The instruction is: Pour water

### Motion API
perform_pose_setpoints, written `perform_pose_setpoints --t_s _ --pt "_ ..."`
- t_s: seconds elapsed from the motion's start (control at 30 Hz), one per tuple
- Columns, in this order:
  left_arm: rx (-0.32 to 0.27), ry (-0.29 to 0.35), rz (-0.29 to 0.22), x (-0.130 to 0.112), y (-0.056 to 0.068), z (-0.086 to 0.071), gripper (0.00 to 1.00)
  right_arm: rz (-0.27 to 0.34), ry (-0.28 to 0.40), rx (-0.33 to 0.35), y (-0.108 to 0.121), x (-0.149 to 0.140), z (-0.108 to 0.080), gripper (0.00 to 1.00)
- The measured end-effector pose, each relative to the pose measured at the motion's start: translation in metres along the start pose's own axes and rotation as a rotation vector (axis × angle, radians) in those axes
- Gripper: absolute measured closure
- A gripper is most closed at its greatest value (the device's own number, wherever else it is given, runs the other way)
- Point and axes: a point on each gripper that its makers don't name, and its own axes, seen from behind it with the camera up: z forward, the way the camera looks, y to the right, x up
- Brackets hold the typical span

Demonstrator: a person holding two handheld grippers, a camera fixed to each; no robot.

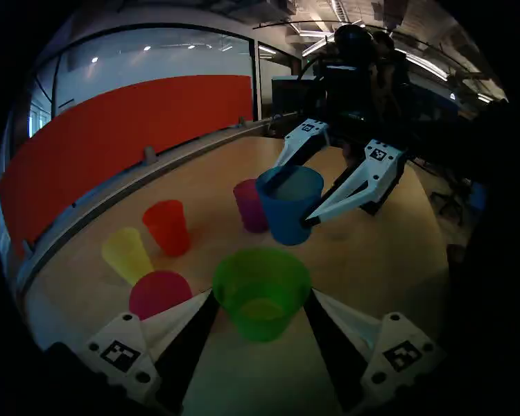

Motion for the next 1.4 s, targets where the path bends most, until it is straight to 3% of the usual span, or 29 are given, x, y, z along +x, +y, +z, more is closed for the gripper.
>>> perform_pose_setpoints --t_s 0.7,1.4 --pt "-0.017 -0.047 0.002 -0.020 0.005 0.014 0.15 0.006 -0.061 0.018 -0.011 -0.042 0.016 0.09" --pt "-0.024 -0.047 -0.038 -0.031 0.007 0.012 0.14 0.026 -0.074 0.024 -0.017 -0.053 0.021 0.09"
